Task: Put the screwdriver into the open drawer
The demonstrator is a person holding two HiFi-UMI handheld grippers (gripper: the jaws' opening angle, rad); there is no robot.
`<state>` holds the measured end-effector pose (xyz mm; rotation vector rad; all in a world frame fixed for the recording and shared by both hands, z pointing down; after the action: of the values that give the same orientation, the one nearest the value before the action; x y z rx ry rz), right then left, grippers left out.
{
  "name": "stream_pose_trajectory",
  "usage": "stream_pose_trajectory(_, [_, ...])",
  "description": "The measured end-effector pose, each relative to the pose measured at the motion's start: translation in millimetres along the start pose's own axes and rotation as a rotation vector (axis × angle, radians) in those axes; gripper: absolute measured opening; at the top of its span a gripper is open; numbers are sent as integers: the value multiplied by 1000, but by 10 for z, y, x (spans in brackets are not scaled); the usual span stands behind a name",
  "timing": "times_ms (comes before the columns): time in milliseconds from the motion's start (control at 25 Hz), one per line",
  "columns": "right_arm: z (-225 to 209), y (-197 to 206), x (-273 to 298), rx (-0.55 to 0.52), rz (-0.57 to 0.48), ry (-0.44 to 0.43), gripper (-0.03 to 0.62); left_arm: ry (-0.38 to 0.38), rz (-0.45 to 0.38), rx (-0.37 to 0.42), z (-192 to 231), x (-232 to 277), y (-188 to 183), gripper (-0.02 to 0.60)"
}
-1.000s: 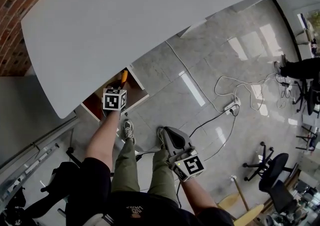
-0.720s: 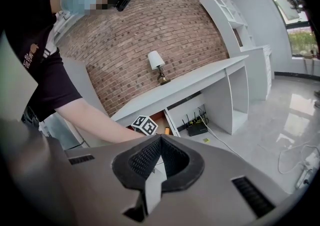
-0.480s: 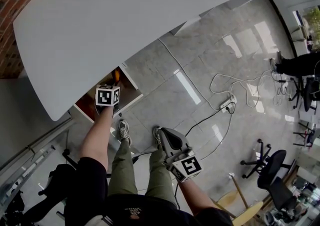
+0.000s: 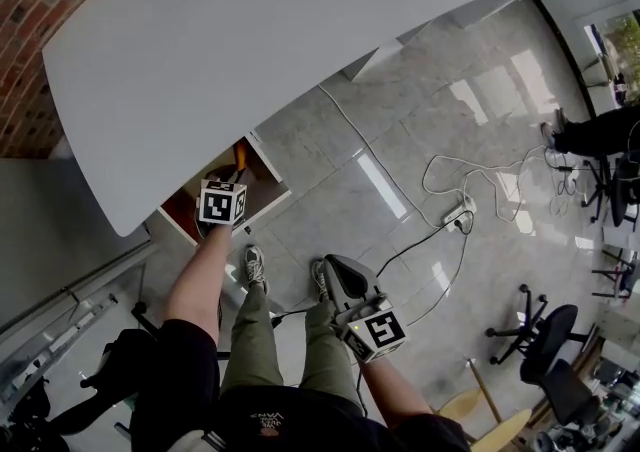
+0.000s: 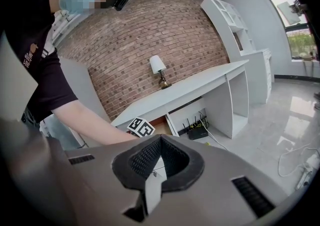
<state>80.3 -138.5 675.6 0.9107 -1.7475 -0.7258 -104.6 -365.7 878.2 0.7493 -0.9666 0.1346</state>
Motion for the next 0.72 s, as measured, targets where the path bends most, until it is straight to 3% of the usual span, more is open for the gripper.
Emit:
stream_pose_trajectory(200, [80, -152, -184, -12, -14, -23, -5, -18, -86, 23, -266, -435, -104, 81])
stream_pose_trajectory(400, [99, -320, -393, -71, -28, -67, -5, -18, -192, 34, -631, -890, -140, 23])
stream_pose_trajectory(720, [175, -485, -820, -115, -49, -111, -5, -9, -294, 62, -1244, -1665, 0, 8])
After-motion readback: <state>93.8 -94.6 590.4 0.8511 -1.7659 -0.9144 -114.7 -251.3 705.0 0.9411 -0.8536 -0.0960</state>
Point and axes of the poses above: the fingertips, and each gripper's own axes: x forward along the fingers, z to its left, y out of its underside, the point moved 7 cm from there along -x, backward along the fingers, and after that the axes turned 10 degrees about y, right-handed, at the moved point
